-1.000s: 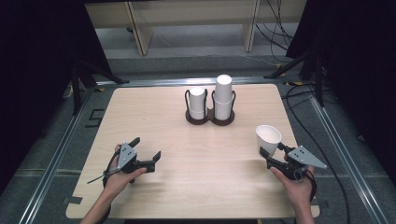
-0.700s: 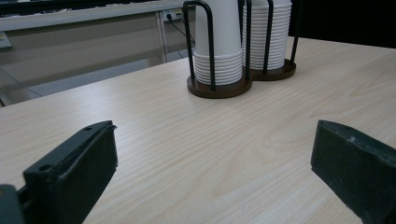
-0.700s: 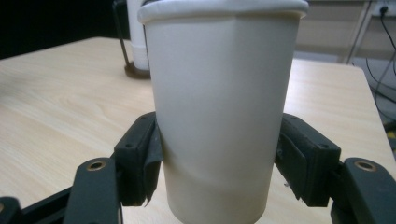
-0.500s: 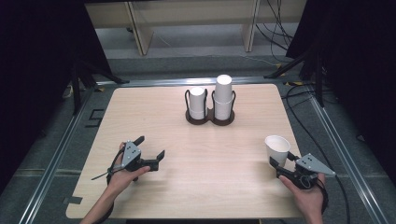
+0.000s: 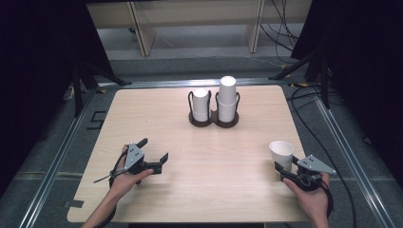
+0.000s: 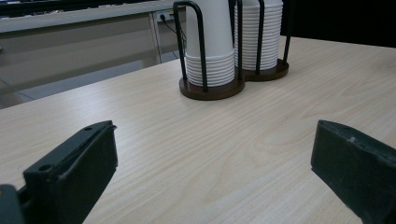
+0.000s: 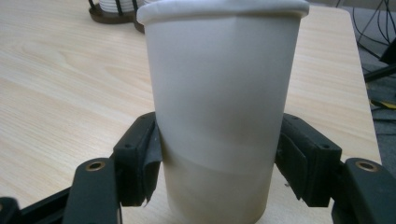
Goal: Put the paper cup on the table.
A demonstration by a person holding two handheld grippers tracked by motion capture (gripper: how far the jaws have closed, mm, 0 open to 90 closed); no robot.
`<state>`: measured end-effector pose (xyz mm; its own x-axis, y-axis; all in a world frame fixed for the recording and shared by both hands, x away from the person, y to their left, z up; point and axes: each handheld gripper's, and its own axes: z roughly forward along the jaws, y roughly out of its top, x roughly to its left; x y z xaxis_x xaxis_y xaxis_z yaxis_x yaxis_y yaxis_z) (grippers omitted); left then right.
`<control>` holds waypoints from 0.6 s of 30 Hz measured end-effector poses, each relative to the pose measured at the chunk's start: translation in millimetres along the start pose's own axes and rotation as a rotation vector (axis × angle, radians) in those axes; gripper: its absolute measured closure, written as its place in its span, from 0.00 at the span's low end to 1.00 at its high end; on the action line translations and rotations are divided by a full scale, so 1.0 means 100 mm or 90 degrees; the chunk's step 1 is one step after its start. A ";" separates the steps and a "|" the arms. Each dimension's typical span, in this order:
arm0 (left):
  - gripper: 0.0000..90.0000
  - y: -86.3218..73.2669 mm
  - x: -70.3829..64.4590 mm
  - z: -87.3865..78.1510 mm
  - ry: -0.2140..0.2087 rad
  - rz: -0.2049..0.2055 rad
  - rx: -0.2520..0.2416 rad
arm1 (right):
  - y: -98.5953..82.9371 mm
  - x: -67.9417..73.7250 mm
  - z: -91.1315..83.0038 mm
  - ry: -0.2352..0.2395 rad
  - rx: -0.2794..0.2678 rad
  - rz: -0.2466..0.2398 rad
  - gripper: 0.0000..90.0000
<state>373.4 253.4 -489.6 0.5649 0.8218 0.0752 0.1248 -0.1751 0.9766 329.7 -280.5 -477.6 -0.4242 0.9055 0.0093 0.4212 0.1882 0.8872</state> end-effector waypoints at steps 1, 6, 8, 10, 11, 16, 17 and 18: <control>0.00 0.00 0.00 0.00 -0.001 0.000 -0.001 | 0.00 -0.01 0.00 -0.006 0.004 -0.008 0.39; 0.00 -0.01 -0.01 0.02 -0.005 0.000 -0.008 | 0.00 0.00 0.01 -0.006 0.013 -0.003 0.39; 0.00 -0.01 -0.01 0.01 -0.004 0.001 -0.001 | 0.00 0.00 0.01 -0.005 0.014 -0.001 0.38; 0.00 -0.01 -0.01 0.01 -0.004 0.003 -0.001 | 0.00 0.00 0.01 -0.004 0.018 -0.004 0.38; 0.00 -0.01 -0.01 0.01 -0.004 0.003 -0.001 | -0.01 0.00 0.01 -0.005 0.016 -0.002 0.38; 0.00 -0.01 -0.02 0.01 -0.004 0.003 -0.007 | -0.02 0.00 -0.01 -0.005 0.017 0.002 0.36; 0.00 -0.01 -0.02 0.02 -0.003 0.002 -0.009 | -0.02 0.00 -0.01 -0.009 0.014 0.002 0.36; 0.00 -0.01 -0.02 0.02 -0.003 0.003 -0.009 | -0.02 -0.01 -0.01 -0.010 0.012 -0.001 0.36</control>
<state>373.5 251.0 -491.5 0.5696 0.8182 0.0782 0.1105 -0.1705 0.9791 328.2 -281.9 -479.0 -0.4125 0.9110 0.0007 0.4359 0.1967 0.8782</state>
